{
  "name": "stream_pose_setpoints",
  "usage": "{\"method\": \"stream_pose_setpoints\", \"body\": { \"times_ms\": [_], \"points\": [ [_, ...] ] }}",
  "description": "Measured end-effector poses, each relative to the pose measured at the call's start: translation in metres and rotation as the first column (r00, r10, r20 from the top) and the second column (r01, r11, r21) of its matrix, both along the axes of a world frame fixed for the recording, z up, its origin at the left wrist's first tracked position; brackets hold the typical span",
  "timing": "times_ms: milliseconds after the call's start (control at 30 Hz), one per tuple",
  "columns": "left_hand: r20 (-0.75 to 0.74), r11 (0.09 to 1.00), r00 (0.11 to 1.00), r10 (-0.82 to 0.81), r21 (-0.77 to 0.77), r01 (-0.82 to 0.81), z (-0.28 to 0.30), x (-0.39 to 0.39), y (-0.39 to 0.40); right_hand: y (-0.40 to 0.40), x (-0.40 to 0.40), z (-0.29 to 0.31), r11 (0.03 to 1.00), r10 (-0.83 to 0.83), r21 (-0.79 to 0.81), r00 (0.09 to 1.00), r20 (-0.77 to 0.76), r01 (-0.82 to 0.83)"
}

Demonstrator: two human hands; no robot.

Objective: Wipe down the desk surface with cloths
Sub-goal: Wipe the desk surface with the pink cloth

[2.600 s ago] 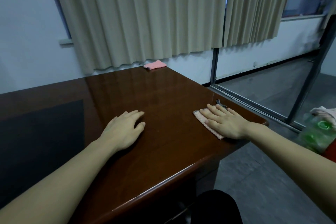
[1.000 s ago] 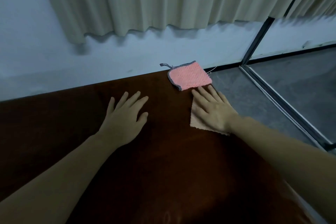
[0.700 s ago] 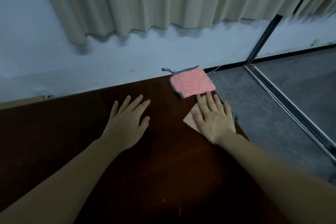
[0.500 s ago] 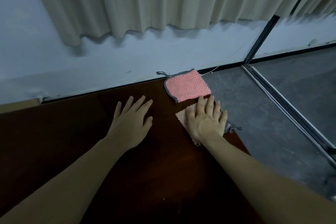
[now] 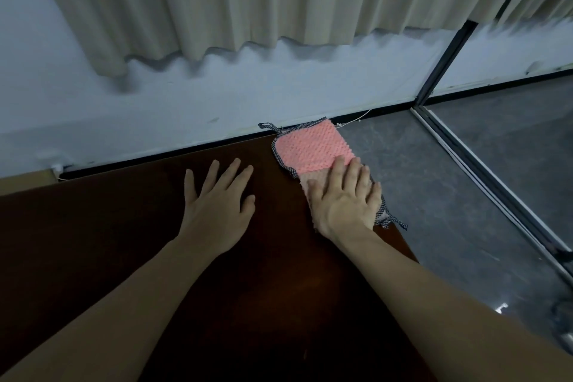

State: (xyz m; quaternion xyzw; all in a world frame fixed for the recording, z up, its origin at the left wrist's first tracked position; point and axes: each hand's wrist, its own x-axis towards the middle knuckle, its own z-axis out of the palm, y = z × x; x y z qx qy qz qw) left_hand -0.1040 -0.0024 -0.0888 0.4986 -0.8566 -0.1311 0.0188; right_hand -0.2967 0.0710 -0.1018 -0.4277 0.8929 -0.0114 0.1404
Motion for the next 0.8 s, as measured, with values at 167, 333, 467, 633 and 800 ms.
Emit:
{"method": "stream_pose_setpoints", "body": {
  "times_ms": [167, 333, 467, 633, 800],
  "points": [
    [-0.001, 1.000, 1.000, -0.010, -0.001, 0.010, -0.001, 0.014, 0.001, 0.005, -0.009, 0.010, 0.989, 0.137, -0.056, 0.990, -0.029, -0.138],
    [0.002, 1.000, 1.000, -0.007, -0.016, 0.007, 0.002, 0.031, -0.003, -0.036, -0.032, 0.025, 0.926, 0.367, -0.062, 0.928, -0.066, -0.371],
    [0.016, 1.000, 1.000, 0.000, -0.019, 0.000, 0.007, 0.046, -0.007, -0.079, -0.042, 0.027, 0.906, 0.424, -0.021, 0.906, 0.004, -0.424],
    [0.017, 0.999, 0.999, 0.035, -0.024, -0.034, 0.006, 0.070, -0.012, -0.093, -0.026, 0.013, 0.879, 0.461, 0.133, 0.887, 0.007, -0.458],
    [-0.009, 0.998, 0.998, 0.067, -0.020, -0.067, 0.000, 0.089, -0.016, -0.100, 0.005, 0.015, 0.827, 0.551, 0.148, 0.835, -0.017, -0.543]
  ]
}}
